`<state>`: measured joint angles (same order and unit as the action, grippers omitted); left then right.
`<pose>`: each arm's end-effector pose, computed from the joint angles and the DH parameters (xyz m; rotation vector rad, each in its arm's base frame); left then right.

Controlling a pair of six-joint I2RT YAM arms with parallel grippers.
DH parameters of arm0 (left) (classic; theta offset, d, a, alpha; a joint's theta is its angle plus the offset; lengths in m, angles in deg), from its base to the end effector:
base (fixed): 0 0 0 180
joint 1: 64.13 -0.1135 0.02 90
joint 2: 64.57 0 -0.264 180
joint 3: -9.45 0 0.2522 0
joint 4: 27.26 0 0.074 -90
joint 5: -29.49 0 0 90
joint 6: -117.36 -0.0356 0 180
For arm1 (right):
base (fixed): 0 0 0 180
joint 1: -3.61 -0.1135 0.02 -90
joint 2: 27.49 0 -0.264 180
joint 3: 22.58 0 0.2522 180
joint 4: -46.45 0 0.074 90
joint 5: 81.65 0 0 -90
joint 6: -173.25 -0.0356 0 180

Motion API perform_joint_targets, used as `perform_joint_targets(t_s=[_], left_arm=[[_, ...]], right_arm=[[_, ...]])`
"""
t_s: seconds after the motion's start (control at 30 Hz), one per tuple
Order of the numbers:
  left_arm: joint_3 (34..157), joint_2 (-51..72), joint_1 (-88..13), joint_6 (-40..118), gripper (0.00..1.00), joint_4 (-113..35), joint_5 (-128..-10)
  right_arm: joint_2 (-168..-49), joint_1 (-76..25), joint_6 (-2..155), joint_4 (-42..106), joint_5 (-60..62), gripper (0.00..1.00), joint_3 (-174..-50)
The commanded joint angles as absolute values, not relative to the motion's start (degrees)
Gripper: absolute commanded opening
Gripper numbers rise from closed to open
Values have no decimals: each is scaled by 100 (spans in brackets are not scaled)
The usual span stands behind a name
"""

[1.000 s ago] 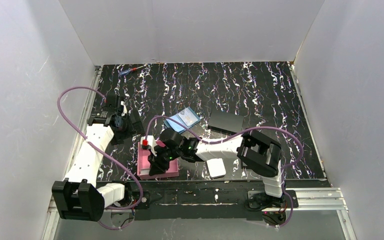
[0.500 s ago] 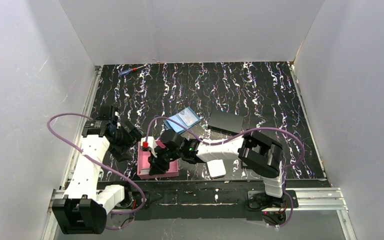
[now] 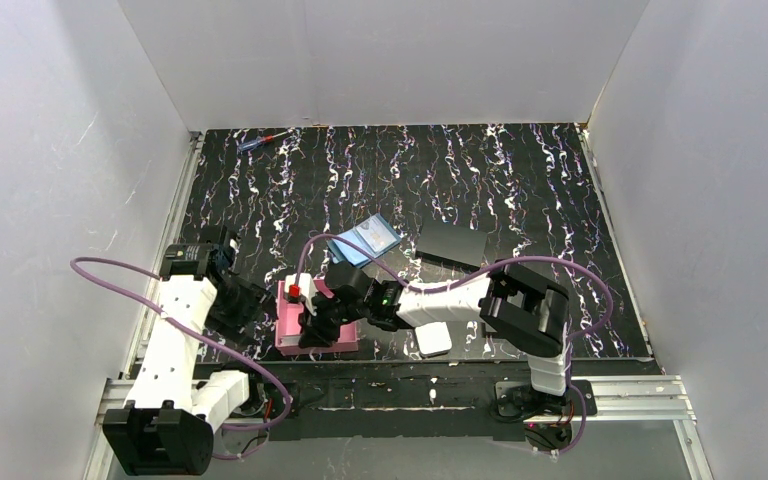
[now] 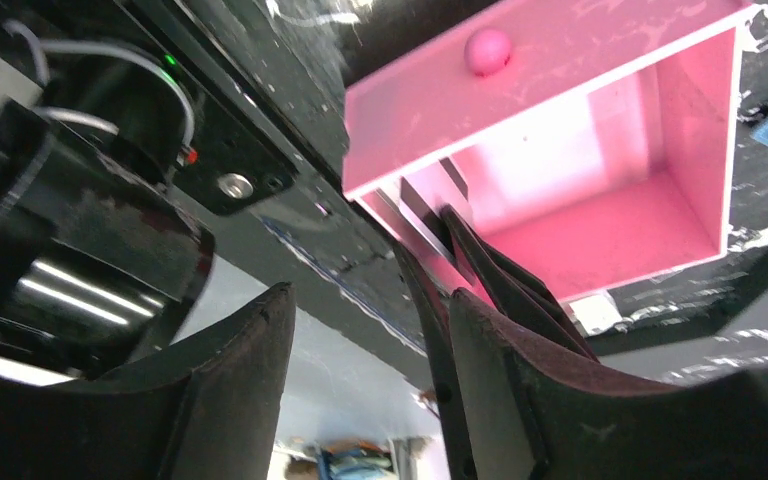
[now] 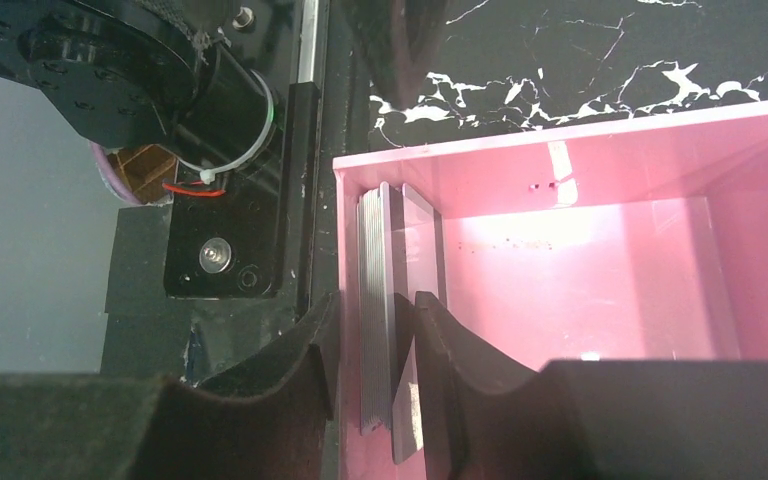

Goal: Put the credit cards into the card holder
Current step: Pick up the credit card from the storage box.

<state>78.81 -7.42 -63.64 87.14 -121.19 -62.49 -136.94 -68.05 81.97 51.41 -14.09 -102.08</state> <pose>0.1391 -0.0024 0.2802 -1.4954 2.6353 -0.1554 0.1203 0.4061 0.1914 -1.4730 1.6135 1.1667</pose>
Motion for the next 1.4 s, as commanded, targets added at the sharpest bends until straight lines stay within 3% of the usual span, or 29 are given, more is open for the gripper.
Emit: perform_joint_targets(t_s=[0.0, 0.2, 0.43, 0.6, 1.1, 1.3, 1.37], left_arm=[[7775, -724, -6396, 9466, 55, -12297, -7131], [6986, -724, -6396, 9857, 42, -11519, -8106], [6812, -743, -6396, 10098, 42, -11296, -7785], [6584, -662, -6396, 10212, 50, -11219, -7799], [6371, -655, -6396, 10462, 40, -10951, -7567], [6607, -731, -6396, 10224, 46, -11041, -7178], [6642, -765, -6396, 10149, 41, -10998, -7125]], right_arm=[[-13591, -6779, 8474, 5057, -1059, 28, -9980], [-13522, -6834, 8593, 5097, -944, 28, -9868], [-13526, -6896, 8632, 5197, -905, 28, -9804], [-13551, -6907, 8647, 5199, -883, 28, -9828], [-13558, -6916, 8623, 5229, -922, 28, -9796], [-13502, -6916, 8611, 5255, -959, 32, -9747], [-13502, -6916, 8606, 5264, -1027, 32, -9747]])
